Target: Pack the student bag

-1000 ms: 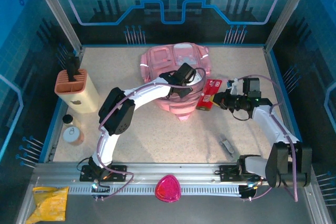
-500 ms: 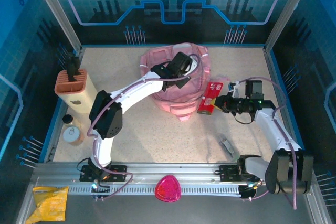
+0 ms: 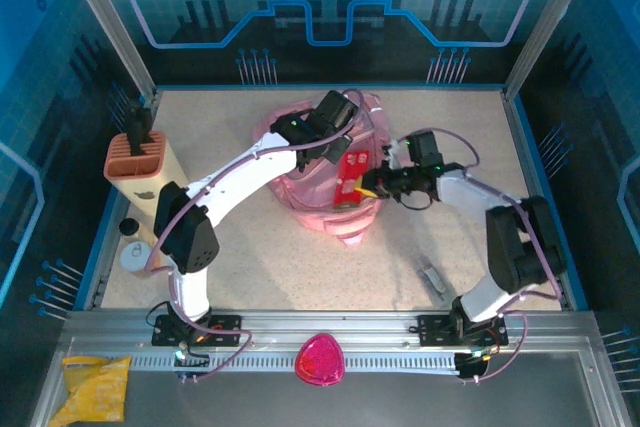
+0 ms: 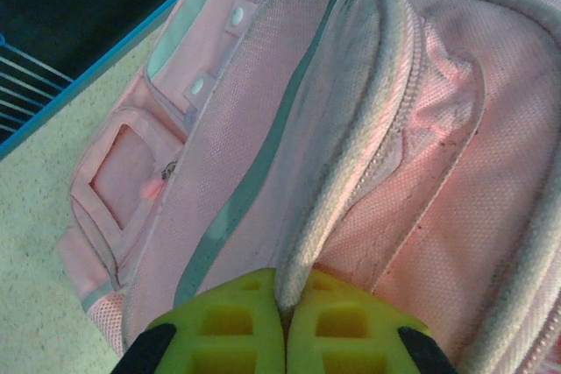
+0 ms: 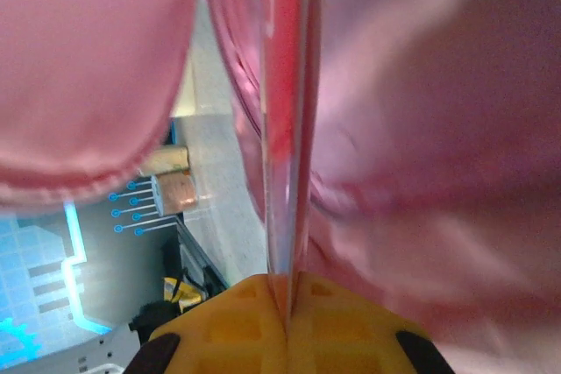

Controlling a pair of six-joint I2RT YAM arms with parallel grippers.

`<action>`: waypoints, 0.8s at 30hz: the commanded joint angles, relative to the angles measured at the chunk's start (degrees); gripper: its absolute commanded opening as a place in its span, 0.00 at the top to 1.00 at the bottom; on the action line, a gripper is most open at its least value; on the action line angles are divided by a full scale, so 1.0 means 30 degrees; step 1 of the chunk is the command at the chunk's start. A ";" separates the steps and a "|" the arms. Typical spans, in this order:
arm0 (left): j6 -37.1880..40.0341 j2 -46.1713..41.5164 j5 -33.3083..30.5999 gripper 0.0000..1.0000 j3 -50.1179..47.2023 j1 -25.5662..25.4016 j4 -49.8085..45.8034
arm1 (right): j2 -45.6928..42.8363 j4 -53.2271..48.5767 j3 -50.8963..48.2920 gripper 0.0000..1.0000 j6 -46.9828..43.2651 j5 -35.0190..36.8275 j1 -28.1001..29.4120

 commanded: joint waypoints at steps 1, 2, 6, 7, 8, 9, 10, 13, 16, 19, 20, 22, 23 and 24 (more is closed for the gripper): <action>-0.2383 -0.1611 -0.0953 1.00 0.0561 0.0060 -0.0777 | 0.1661 0.2376 0.1661 1.00 0.0696 0.0570 0.0515; -0.2564 -0.1733 -0.0871 1.00 0.0442 0.0066 -0.0780 | 0.2296 0.2644 0.2064 0.96 0.0801 0.0800 0.0481; -0.3570 -0.1913 -0.0716 1.00 0.0511 0.0065 -0.1044 | 0.5015 0.2052 0.4637 0.85 0.0291 0.0788 0.0405; -0.3760 -0.1950 -0.0804 1.00 0.0536 0.0077 -0.1037 | 0.5348 0.1816 0.4948 0.79 0.0107 0.0855 0.0322; -0.3913 -0.1942 -0.0917 1.00 0.0617 0.0120 -0.1107 | 0.5353 0.1833 0.4863 0.74 0.0069 0.1019 0.0213; -0.4066 -0.1967 -0.0964 1.00 0.0757 0.0124 -0.1215 | 0.5046 0.2030 0.4482 0.67 0.0024 0.1228 0.0092; -0.4183 -0.1995 -0.0929 1.00 0.0748 0.0112 -0.1233 | 0.4586 0.2072 0.4036 0.61 -0.0146 0.1540 0.0015; -0.4512 -0.2175 -0.0592 1.00 0.0517 0.0145 -0.0996 | 0.3184 -0.0002 0.3343 0.56 -0.1757 0.2738 -0.0011; -0.5044 -0.2202 -0.0584 1.00 0.0502 0.0155 -0.1011 | 0.1252 -0.1076 0.1651 0.55 -0.2551 0.4114 0.0096; -0.5381 -0.2220 -0.0428 1.00 0.0524 0.0132 -0.0934 | -0.0197 -0.1249 0.0142 0.56 -0.2512 0.5154 0.0452; -0.5458 -0.2204 -0.0285 1.00 0.0509 0.0132 -0.0892 | -0.0486 -0.1096 -0.0123 0.59 -0.2424 0.5389 0.0690; -0.5692 -0.2165 -0.0241 1.00 0.0538 0.0159 -0.0857 | -0.0587 -0.0543 -0.0370 0.60 -0.2221 0.5400 0.1226; -0.5843 -0.2200 -0.0218 1.00 0.0539 0.0134 -0.0851 | -0.0417 -0.0524 -0.0263 0.63 -0.2110 0.5547 0.1463; -0.5911 -0.2203 -0.0094 1.00 0.0512 0.0144 -0.0824 | -0.0155 -0.0470 -0.0085 0.66 -0.2056 0.5698 0.1599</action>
